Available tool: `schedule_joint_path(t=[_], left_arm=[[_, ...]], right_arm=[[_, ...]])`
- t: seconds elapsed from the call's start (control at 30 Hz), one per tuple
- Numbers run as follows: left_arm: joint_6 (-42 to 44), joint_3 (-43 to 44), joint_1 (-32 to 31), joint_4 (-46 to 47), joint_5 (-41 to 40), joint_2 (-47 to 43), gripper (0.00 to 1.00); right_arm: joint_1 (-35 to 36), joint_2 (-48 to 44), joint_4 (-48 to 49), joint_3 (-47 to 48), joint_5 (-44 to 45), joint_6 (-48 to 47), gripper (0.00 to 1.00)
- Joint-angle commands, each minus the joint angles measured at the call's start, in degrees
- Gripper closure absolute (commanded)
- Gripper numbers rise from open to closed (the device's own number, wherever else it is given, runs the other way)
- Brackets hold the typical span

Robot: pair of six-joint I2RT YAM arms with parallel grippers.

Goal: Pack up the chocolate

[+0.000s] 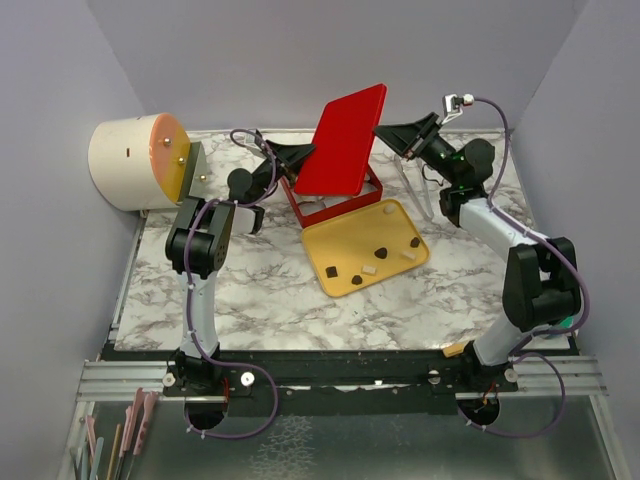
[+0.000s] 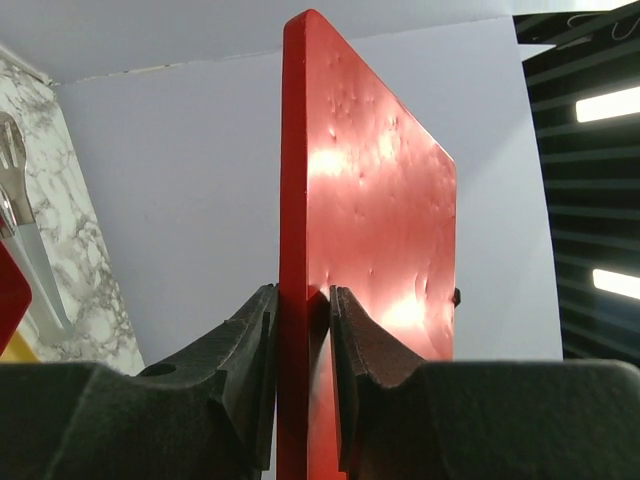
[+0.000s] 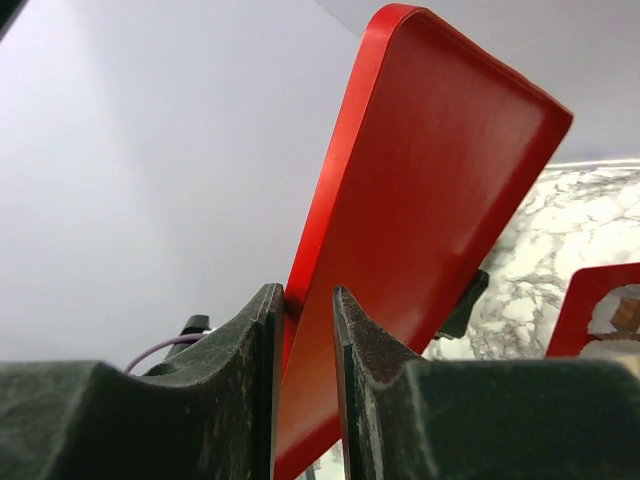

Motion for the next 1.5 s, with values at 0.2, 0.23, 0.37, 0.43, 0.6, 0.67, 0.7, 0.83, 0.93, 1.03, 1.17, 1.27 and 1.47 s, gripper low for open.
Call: schedule_joint_path(t=[0.2,0.23,0.37,0.43,0.6,0.67,0.7,0.83,0.93,1.03,1.17,1.27,1.47], left_arm=[[-0.6,-1.3,-0.2,18.0,-1.3,-4.7,0.74],[-0.4,-1.5,-0.2,18.0,-1.6,-4.8,0.75],[0.4,-2.1,0.0,18.0,-2.1,-4.0,0.76],[0.4,-2.4,0.1,17.9,-2.3,-3.4,0.76],[0.5,-2.7,0.7,18.0,-2.8,-1.6,0.78],[0.7,-2.6,0.9,17.9,-2.8,-1.0,0.79],[0.7,-2.4,0.9,18.0,-2.8,-0.7,0.79],[0.4,-1.5,1.4,17.9,-2.9,1.2,0.79],[-0.1,-1.0,2.2,17.9,-3.3,2.9,0.76],[-0.5,-0.8,3.3,17.9,-3.9,4.1,0.69],[-0.8,-0.1,4.6,17.9,-4.9,5.9,0.61],[-0.9,1.1,5.5,17.8,-5.5,7.2,0.54],[-1.3,3.3,7.0,17.7,-5.8,8.7,0.45]], right_arm=[[0.5,1.2,-17.6,1.3,2.2,-9.8,0.71],[0.5,1.5,-18.0,1.4,2.4,-10.1,0.71],[0.5,3.4,-18.8,1.9,2.4,-10.7,0.71],[0.4,4.5,-19.0,2.3,2.4,-11.1,0.71],[0.4,7.7,-19.6,3.6,2.3,-11.8,0.71],[0.4,9.0,-19.6,4.2,2.2,-11.8,0.71],[0.4,9.6,-19.7,4.6,2.2,-11.8,0.72],[0.4,12.5,-19.0,5.9,2.0,-11.1,0.76],[0.4,14.6,-17.6,7.0,1.6,-9.8,0.79],[0.5,16.5,-15.3,7.3,1.5,-7.8,0.85],[0.6,19.4,-8.3,6.9,1.6,-3.0,0.99],[0.8,21.9,-2.0,6.4,2.3,2.3,1.00],[2.2,25.8,8.2,4.6,6.8,9.5,1.00]])
